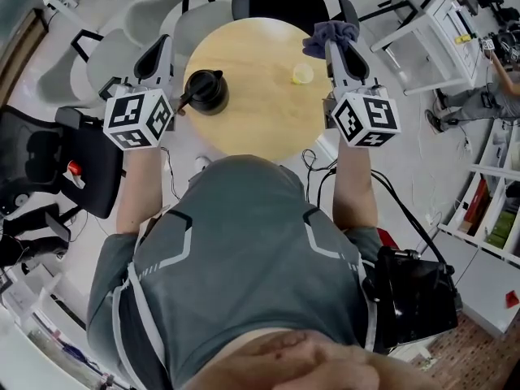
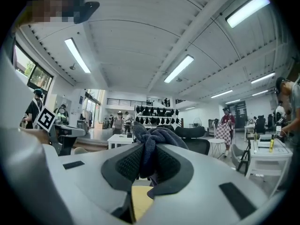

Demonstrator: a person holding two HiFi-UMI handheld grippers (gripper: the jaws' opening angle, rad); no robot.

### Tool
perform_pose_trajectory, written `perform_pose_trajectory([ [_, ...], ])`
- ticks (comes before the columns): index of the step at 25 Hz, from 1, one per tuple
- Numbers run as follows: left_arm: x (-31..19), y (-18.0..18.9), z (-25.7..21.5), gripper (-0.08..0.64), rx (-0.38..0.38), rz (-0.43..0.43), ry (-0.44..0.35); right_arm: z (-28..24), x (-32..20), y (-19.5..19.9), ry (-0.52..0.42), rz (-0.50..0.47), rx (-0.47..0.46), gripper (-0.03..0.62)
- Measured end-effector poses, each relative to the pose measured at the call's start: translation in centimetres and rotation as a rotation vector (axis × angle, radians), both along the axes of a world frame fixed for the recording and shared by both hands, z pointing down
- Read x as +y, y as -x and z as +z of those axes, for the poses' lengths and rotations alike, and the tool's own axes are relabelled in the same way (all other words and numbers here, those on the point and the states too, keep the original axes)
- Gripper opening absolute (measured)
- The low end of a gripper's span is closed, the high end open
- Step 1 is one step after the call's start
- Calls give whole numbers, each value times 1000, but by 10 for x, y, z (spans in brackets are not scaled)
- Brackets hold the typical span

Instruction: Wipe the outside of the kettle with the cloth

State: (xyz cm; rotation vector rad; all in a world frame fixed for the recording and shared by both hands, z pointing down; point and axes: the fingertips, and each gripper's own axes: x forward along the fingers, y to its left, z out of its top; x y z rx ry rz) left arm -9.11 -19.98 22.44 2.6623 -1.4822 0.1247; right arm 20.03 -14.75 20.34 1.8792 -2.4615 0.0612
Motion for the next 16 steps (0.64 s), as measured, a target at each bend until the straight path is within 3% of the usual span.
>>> perform_pose_trajectory([
  [16, 1, 0, -13, 8, -9, -34, -39, -2, 3, -3, -7, 15, 3, 64],
])
